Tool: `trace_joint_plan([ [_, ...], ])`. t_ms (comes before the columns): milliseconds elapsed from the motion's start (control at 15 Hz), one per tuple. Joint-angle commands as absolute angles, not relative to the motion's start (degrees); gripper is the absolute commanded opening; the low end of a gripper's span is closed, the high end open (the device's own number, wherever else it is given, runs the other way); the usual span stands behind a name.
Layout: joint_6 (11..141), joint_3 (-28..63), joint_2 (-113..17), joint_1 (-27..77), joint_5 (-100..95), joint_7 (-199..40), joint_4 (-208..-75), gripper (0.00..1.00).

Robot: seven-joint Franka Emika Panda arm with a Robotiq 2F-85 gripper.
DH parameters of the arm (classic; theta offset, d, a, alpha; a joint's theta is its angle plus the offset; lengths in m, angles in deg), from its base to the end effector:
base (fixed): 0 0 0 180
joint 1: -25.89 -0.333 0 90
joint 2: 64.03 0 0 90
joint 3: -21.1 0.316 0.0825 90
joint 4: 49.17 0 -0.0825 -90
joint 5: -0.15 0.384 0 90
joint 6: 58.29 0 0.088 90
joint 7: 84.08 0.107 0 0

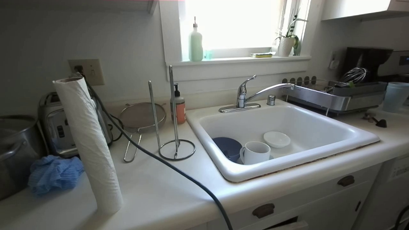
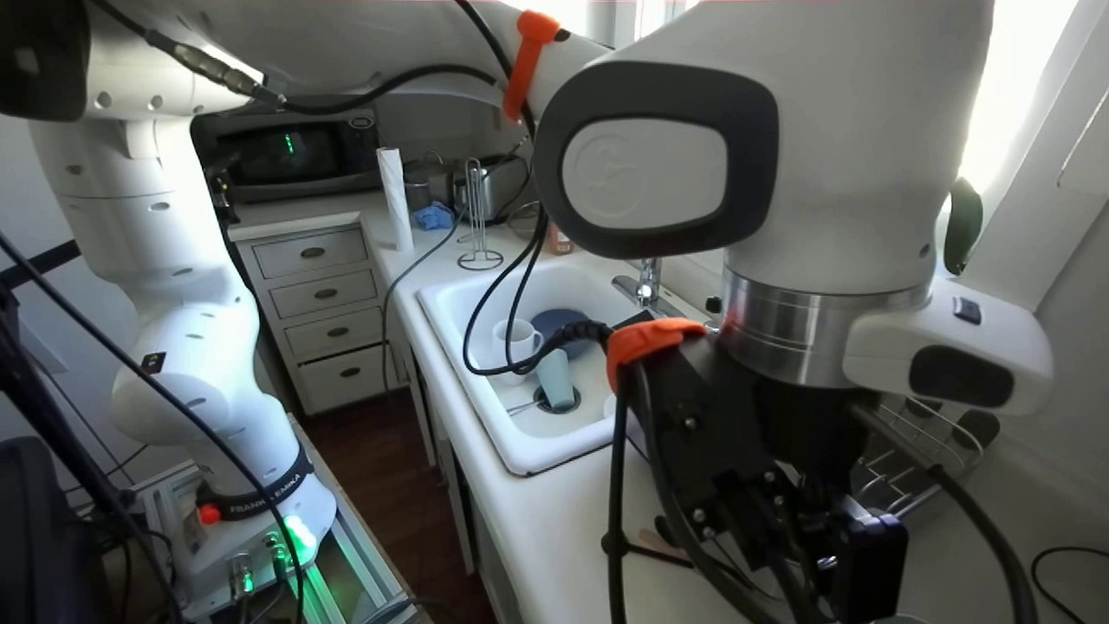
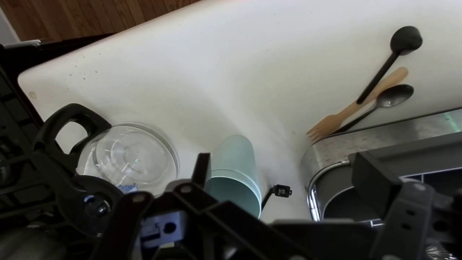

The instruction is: Put the two stacked cups on the right inside the white mug in the sink.

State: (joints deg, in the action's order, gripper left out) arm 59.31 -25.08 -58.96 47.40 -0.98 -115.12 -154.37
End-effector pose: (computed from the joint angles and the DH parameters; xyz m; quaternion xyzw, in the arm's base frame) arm 0.2363 -0.5465 0.5059 0.9479 -0.3062 0.0194 0.0852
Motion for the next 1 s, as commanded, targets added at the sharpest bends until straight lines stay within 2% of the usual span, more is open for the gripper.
trace_joint_plan([
  [0, 59.57, -22.08, -58.14, 50.25, -0.99, -115.74, -153.74, 1.00],
  [400, 58.94, -17.37, -45.85, 57.75, 2.44, -122.76, -143.69, 1.00],
  [933, 66.81, -1.50, -35.91, 72.01, 4.66, -132.85, -135.43, 1.00],
])
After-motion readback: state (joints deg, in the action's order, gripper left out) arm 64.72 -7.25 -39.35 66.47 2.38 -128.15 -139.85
